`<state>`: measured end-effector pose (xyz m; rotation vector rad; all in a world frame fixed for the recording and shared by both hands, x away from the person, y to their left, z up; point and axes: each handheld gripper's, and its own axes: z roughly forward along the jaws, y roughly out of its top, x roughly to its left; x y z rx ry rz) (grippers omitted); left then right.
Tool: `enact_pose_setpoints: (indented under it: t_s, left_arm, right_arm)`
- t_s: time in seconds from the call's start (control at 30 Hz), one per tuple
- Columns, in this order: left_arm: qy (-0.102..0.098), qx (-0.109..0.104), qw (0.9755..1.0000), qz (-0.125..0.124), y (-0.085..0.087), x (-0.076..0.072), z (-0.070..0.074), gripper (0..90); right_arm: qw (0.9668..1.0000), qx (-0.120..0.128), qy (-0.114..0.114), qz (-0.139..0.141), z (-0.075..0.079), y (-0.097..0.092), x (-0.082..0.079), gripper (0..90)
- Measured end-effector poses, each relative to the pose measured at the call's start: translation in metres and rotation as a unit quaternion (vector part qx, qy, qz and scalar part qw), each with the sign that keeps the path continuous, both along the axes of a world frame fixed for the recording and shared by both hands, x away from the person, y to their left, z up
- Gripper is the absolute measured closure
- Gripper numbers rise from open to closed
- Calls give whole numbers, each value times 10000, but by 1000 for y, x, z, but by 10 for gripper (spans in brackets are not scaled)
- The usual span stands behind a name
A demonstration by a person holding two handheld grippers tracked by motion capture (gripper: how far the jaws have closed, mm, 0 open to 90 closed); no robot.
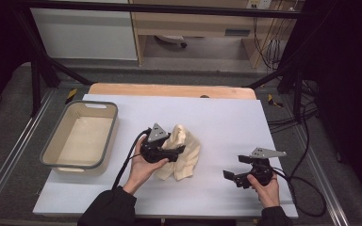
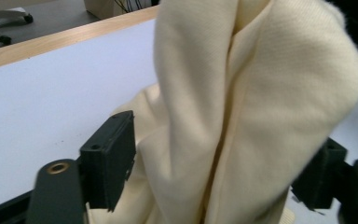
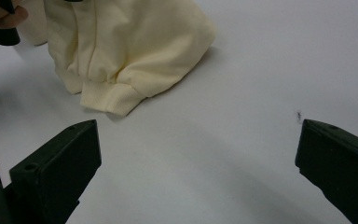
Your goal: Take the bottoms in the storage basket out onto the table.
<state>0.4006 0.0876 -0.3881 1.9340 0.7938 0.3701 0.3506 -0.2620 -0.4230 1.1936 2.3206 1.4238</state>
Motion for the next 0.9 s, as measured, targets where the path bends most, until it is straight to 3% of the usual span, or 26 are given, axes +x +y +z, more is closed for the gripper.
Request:
enact_pose_setpoints:
  t_s: [0.27,0.9]
  left_arm:
    - [53,143,9999,19,4,-4,5,93]
    - [72,359,9993,104,33,-13,16,51]
  right_arm:
    - [10000,7,-2,-1,0,0,0,6]
    - [10000,-4,20,-7,0,0,0,6]
